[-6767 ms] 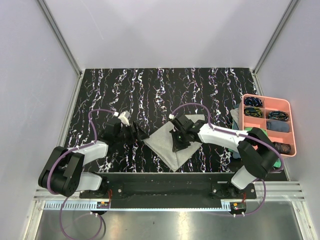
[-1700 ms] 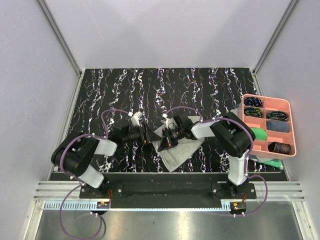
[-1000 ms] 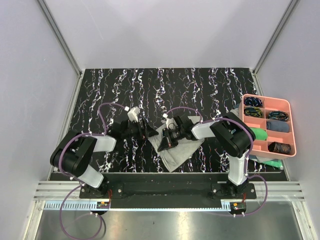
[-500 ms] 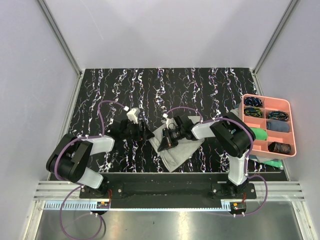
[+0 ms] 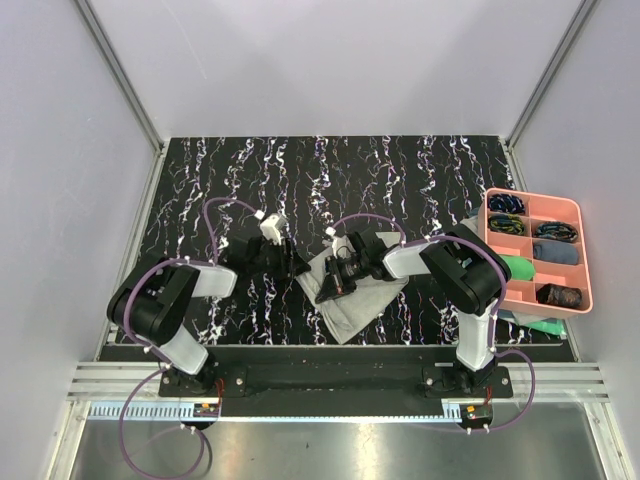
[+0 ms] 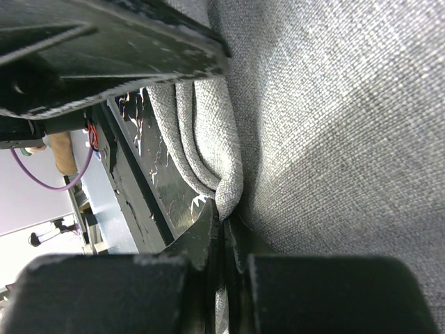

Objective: Fold the napkin, place the utensils inside, and roll it up
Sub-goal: Roll the napkin with the utensil

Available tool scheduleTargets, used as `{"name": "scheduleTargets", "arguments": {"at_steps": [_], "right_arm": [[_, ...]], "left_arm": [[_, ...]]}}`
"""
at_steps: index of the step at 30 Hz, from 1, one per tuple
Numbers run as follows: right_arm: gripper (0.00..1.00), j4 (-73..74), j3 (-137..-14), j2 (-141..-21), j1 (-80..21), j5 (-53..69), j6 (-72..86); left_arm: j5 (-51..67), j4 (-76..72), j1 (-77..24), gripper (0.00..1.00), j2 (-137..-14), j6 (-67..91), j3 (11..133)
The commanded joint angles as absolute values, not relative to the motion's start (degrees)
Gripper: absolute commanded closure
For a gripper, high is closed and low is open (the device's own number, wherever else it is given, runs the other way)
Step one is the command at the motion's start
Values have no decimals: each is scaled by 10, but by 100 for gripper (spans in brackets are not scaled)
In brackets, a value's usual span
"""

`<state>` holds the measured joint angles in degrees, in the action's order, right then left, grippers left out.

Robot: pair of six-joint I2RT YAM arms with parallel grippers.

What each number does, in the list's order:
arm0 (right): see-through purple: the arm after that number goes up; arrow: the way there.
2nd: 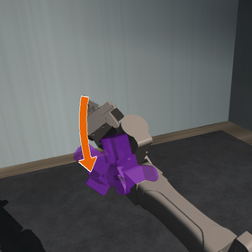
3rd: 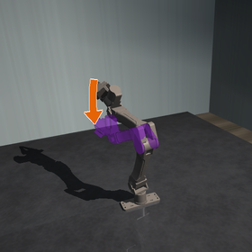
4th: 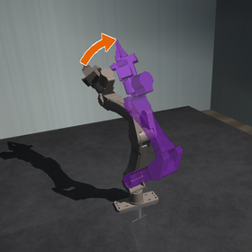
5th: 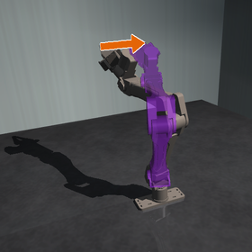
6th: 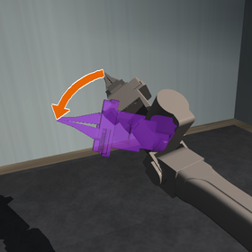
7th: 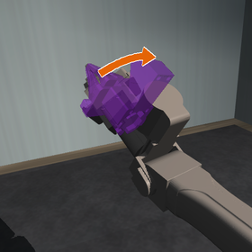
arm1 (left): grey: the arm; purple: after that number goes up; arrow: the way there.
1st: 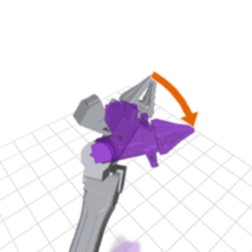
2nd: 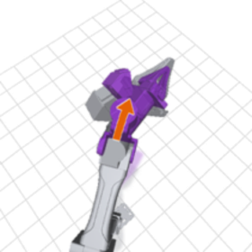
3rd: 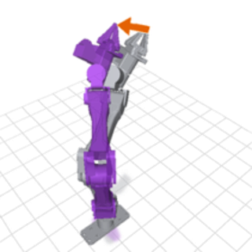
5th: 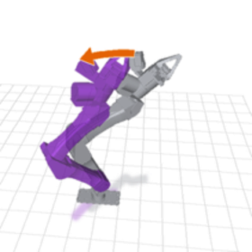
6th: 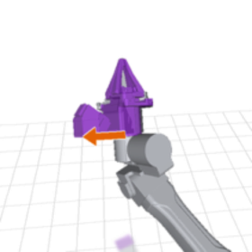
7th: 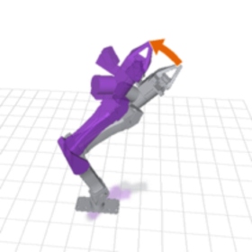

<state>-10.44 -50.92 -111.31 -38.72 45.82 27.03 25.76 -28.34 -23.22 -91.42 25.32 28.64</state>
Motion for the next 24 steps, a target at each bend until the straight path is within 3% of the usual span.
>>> {"name": "scheduleTargets", "arguments": {"at_steps": [1,10,16,17,19,22,24], "right_arm": [[100,-91,-500,-1133,-388,416,257],[100,-91,-502,-1136,-388,419,256],[100,-91,-503,-1136,-388,417,256],[100,-91,-503,-1135,-387,417,257],[100,-91,-503,-1132,-388,414,258],[100,-80,-503,-1117,-388,406,259],[92,-53,-504,-1093,-388,396,258]], "left_arm": [[248,-291,-248,48,-944,250,297],[235,-280,-269,57,-954,256,289],[226,-264,-276,79,-962,253,288],[223,-260,-276,89,-961,251,288],[215,-247,-276,99,-955,249,290],[202,-215,-276,100,-948,243,299],[198,-189,-276,100,-944,236,310]]}}
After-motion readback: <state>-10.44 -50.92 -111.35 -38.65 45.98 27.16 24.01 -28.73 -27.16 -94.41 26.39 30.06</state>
